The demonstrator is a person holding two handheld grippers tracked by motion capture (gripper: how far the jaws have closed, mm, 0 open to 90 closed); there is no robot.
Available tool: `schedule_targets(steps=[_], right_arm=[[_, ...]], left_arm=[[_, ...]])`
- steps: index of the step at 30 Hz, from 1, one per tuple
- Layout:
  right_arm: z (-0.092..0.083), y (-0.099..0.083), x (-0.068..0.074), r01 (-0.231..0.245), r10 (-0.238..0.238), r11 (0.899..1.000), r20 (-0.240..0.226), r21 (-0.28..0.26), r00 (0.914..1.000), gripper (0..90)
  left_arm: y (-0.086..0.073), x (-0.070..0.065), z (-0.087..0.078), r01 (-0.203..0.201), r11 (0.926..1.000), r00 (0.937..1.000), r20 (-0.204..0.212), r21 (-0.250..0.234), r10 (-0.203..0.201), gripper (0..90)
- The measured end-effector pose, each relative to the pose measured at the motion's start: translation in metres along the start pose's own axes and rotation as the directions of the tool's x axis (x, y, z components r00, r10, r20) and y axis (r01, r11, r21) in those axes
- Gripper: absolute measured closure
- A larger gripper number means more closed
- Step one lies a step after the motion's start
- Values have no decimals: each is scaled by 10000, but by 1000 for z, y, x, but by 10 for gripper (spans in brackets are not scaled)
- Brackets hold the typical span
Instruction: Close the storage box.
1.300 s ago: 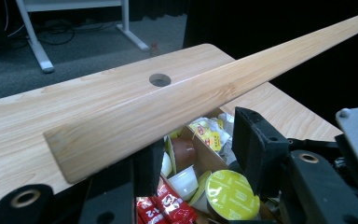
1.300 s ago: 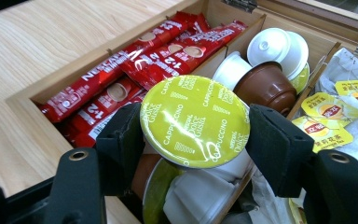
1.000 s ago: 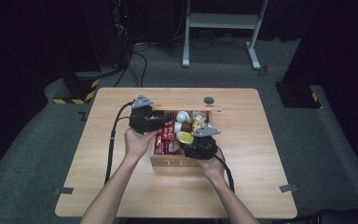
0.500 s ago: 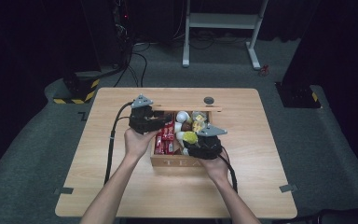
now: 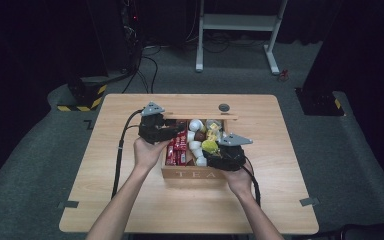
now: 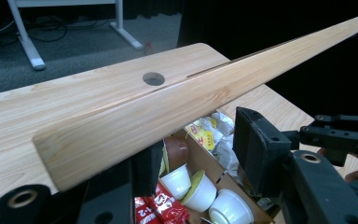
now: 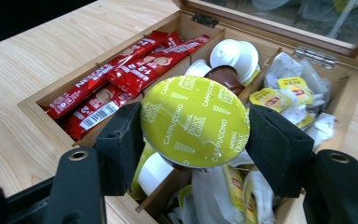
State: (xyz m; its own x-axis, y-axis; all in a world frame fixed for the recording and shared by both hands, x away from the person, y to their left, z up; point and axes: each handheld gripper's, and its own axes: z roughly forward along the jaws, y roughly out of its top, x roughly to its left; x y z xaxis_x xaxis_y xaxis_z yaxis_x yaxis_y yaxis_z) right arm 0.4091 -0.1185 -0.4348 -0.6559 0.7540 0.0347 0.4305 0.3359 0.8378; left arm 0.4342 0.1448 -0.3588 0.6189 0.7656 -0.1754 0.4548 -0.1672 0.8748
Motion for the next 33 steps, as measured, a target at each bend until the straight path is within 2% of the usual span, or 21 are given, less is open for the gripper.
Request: schedule_targets(steps=[8,18,22,33], right_arm=[[-15,-1,-7,-127,125,9997,-95,-213,9999,376],[-30,-4,-17,-197,203,9991,142,-369,9997,376],[-35,-8,-22,-396,403,9985,180,-391,9990,376],[-48,-17,-35,-526,555,9973,578,-511,9968,376]], left_arm=[[0,0,0,25,10000,10000,29,-46,-25,534],[0,0,0,28,10000,10000,67,-54,-27,532],[-1,-1,1,7,10000,10000,66,-24,-7,532],[-1,-2,1,35,10000,9999,101,-64,-34,533]])
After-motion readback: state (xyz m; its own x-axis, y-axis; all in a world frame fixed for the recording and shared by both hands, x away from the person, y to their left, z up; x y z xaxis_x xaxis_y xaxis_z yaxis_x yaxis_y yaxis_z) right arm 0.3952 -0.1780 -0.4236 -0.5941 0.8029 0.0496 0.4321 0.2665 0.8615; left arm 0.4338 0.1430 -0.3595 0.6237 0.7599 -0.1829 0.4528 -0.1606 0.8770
